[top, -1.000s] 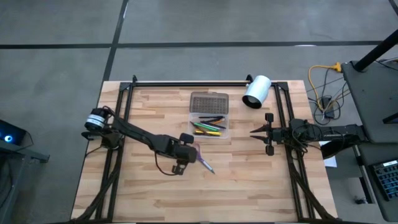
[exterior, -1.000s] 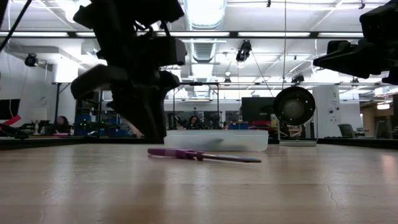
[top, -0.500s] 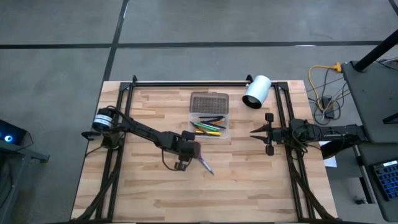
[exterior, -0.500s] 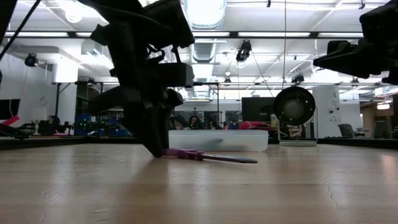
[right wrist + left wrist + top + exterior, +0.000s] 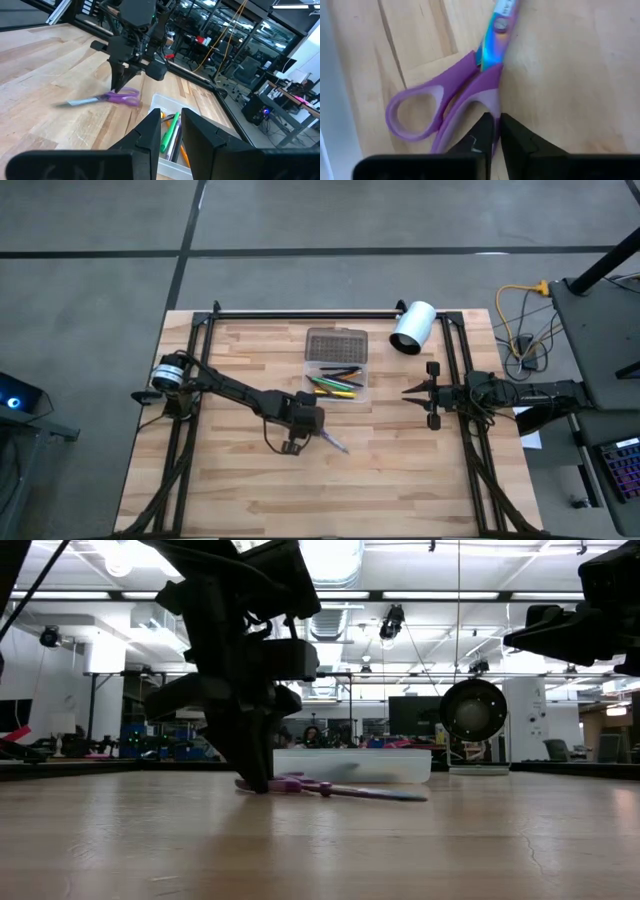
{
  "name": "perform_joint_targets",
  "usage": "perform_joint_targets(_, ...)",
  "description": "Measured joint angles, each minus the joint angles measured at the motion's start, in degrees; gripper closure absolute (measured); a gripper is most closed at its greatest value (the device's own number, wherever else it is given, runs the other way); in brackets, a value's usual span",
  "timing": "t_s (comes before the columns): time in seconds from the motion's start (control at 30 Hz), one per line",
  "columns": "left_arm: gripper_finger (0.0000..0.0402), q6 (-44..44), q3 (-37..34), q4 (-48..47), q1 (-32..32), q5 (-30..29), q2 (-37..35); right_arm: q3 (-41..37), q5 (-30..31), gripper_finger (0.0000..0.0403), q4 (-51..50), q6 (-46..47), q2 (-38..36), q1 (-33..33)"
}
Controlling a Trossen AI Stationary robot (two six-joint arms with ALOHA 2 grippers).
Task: Pick & place school supplies into a supply box
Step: Put the purple scissors into the transparent bin
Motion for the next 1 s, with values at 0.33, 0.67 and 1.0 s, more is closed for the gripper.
perform_joint_targets(0.33,0.0398,2.1,1.0,-0.88,-0.02,0.68,0.0,0.0,0.0,0.0335,0.0,0.0,0.02,0.0)
perform_joint_targets(0.67,0.04,2.15,4.63,-0.39,-0.65,-7.6,0.04,0.0,0.0,0.0335,0.0,0.0,0.01,-0.02)
perform_joint_targets(1.0,0.0401,2.22,6.88,0.71,-1.93,-23.33,-0.11,0.0,0.0,0.0335,0.0,0.0,0.0,0.0)
